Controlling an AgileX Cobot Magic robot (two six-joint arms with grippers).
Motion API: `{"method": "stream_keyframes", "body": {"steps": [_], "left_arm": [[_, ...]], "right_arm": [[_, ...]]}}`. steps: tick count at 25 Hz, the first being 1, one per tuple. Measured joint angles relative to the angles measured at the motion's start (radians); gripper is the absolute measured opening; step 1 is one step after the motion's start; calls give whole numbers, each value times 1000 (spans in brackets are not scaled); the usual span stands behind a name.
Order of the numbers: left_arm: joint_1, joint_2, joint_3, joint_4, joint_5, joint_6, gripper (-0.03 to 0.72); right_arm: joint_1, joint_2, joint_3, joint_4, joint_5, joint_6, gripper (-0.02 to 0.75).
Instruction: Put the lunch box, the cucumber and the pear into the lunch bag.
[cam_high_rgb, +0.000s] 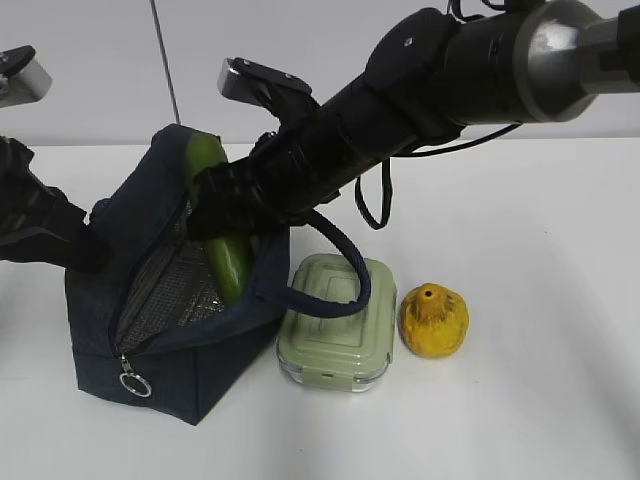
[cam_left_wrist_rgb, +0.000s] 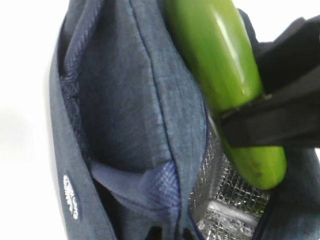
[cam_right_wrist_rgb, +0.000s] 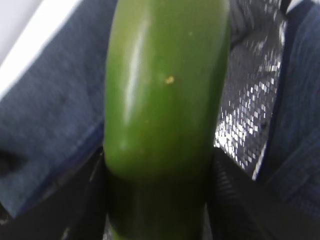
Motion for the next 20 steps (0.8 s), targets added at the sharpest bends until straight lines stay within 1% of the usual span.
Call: {"method": "stream_keyframes", "body": {"steps": [3,5,6,7,8,10,13,15,16,17,20], "left_arm": [[0,0,-1,-1,-2,0,3],[0,0,-2,-3,-2,0,3],[0,0,-2,-3,-2,0,3],[0,0,-2,-3,-2,0,3],[0,0,-2,-3,-2,0,3],[0,0,-2,-2,-2,0,3],[0,0,-2,-1,-2,0,3],[0,0,-2,0,-1,0,3],[0,0,-2,0,-1,0,3],[0,0,-2,0,-1,0,3],[0,0,-2,1,-1,0,3]], "right_arm": [[0,0,0,-16,38,11,398],[0,0,0,-19,63,13,497],[0,0,-2,-19,72,13,507],[0,0,-8,-21,80,6,606],[0,-2,-16,-24,89,1,624],[0,-11,-39,-36,96,-1,627],[-13,-59,-88,-80,102,26,601],[-31,-94,-114,-144,117,87,599],[-45,-116,-124,-202,133,127,599],[-56,-125,-129,-232,144,157,599],[-91,-157,-132,-489,260,316,596]]}}
